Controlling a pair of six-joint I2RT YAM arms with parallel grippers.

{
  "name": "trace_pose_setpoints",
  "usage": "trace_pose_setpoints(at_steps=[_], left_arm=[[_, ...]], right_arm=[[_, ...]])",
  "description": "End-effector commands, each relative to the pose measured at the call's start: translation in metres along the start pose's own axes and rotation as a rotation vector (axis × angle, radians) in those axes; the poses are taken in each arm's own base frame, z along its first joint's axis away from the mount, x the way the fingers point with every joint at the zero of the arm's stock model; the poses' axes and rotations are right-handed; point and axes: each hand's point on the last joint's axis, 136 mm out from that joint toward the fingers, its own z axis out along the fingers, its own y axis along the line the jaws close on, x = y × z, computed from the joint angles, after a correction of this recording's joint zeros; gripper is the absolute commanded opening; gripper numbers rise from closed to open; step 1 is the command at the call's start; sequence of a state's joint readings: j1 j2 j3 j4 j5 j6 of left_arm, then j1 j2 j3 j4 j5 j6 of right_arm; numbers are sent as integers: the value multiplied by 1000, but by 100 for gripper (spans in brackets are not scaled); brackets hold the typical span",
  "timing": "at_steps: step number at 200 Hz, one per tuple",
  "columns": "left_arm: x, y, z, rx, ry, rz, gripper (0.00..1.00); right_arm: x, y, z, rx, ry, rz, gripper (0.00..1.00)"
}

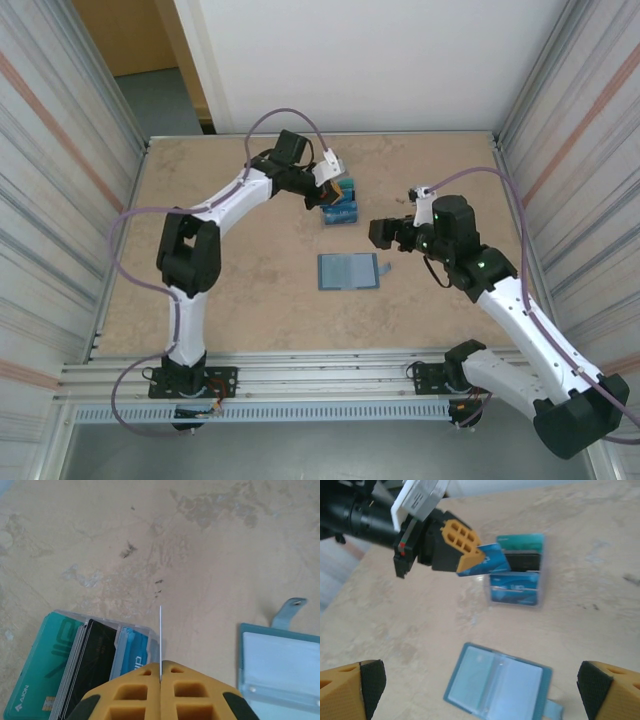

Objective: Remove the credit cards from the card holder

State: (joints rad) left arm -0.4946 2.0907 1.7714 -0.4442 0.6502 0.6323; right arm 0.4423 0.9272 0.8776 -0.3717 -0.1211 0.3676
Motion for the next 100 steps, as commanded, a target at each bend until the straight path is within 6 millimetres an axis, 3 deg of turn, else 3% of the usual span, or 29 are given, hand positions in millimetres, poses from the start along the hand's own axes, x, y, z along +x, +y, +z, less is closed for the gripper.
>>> trace_pose_setpoints(at_steps=[1, 40, 100], left_arm=[[-8, 16, 8, -24, -16, 76, 0], [5, 22, 27, -1, 0, 87, 0], [21, 20, 41, 38, 20, 72, 0]], right_arm=[[-1, -26, -4, 133, -23, 80, 99], [4, -40, -1, 208, -6, 123, 99], [2, -41, 2, 215, -8, 149, 99]])
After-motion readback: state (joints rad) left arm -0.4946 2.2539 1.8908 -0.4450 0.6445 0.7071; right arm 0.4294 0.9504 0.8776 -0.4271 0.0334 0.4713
